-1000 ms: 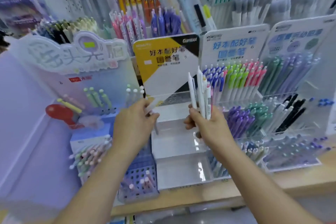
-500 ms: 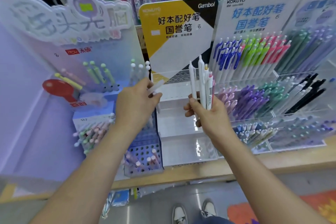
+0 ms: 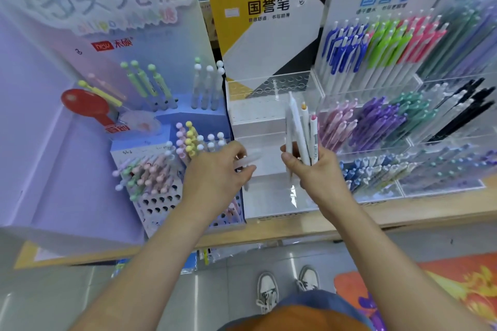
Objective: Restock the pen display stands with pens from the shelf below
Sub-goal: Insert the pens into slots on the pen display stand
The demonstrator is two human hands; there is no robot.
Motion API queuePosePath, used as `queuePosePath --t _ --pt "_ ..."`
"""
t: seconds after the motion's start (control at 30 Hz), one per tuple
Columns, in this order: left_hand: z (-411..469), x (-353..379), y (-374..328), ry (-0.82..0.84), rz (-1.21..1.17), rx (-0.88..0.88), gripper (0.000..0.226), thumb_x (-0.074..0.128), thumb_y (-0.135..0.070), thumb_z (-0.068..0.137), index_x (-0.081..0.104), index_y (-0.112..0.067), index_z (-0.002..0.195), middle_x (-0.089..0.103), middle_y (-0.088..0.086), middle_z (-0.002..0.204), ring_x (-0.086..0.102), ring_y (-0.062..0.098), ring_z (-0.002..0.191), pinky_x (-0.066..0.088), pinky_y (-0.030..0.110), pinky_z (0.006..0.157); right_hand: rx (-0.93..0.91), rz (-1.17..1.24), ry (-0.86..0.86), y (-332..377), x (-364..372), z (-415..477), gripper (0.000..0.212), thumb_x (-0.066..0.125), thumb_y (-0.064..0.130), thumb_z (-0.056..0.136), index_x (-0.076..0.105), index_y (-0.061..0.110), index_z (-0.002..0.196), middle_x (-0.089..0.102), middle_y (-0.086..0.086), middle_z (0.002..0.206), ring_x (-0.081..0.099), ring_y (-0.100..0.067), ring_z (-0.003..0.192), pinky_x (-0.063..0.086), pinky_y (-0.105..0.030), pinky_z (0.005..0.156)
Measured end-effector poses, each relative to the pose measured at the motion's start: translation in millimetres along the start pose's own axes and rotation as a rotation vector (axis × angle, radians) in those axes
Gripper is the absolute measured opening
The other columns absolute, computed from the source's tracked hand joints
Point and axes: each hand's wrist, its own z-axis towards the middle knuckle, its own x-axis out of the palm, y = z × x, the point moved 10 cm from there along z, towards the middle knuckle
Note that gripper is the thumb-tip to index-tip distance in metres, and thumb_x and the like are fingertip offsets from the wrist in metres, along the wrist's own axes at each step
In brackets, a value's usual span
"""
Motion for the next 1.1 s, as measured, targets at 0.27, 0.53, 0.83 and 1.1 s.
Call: queuePosePath --t 0.27,0.53,0.83,1.1 --pt "2.3 32.0 11.7 0.114 0.115 0.002 0.029 0.064 -0.045 0.087 0.059 -0.019 0.100 0.068 0.001 0.079 0.061 0.025 0.067 0.050 0.037 0.060 0.014 -0.012 -0.101 -17.8 -15.3 -4.9 0.012 0.076 0.013 0.083 0.071 0.008 0.093 0.069 0.003 0.077 0.062 0.002 0.062 0.047 -0.016 0.062" --pt "-0.7 36.3 20.6 0.086 0.071 0.010 0.027 0.068 -0.044 0.084 0.061 -0.019 0.094 0.068 -0.002 0.074 0.061 0.022 0.064 0.050 0.036 0.058 -0.001 -0.007 -0.099 -21.0 -15.5 -13.2 0.014 0.079 0.011 0.080 0.066 0.014 0.081 0.066 0.005 0.070 0.060 0.003 0.057 0.047 -0.012 0.056" --pt "-9.2 56.6 27.6 0.223 0.226 0.013 0.029 0.058 -0.046 0.091 0.061 -0.021 0.105 0.069 0.001 0.082 0.063 0.024 0.078 0.048 0.034 0.064 0.013 -0.030 -0.075 -21.8 -10.5 -15.4 0.019 0.082 0.016 0.076 0.063 0.016 0.074 0.064 0.012 0.058 0.059 0.000 0.056 0.049 -0.022 0.061" --pt "3.0 67.7 27.7 0.337 0.247 -0.021 0.037 0.051 -0.044 0.095 0.060 -0.016 0.074 0.049 -0.004 0.058 0.058 0.022 0.067 0.042 0.032 0.057 0.045 0.042 -0.078 -26.2 -5.4 -18.2 0.018 0.081 0.016 0.078 0.067 0.006 0.084 0.063 0.007 0.064 0.053 0.003 0.051 0.043 -0.021 0.057"
